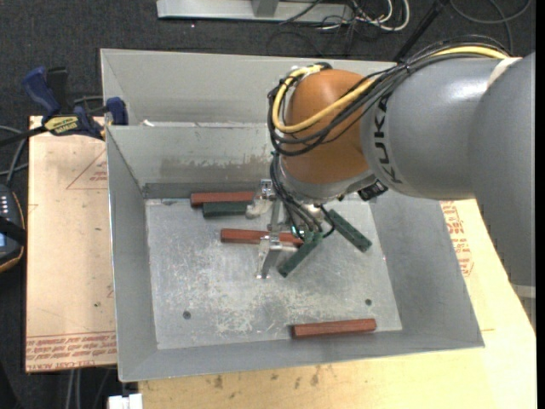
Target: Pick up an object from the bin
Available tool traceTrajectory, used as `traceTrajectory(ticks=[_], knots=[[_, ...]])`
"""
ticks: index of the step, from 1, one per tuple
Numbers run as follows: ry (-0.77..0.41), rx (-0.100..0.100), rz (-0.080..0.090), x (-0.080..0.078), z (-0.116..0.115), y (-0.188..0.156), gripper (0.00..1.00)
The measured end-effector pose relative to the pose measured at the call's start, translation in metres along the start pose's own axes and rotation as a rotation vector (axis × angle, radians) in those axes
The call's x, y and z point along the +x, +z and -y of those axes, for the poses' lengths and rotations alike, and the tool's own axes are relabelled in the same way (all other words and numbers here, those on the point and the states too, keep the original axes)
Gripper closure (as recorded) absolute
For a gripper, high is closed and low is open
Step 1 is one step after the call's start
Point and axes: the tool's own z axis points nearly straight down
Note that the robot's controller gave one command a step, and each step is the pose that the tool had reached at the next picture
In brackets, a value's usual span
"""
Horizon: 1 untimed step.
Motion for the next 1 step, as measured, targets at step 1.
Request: traceTrajectory(ticks=[1], knots=[[-0.007, 0.0, 0.002, 0.0211, 0.027, -0.0056, 0.0]])
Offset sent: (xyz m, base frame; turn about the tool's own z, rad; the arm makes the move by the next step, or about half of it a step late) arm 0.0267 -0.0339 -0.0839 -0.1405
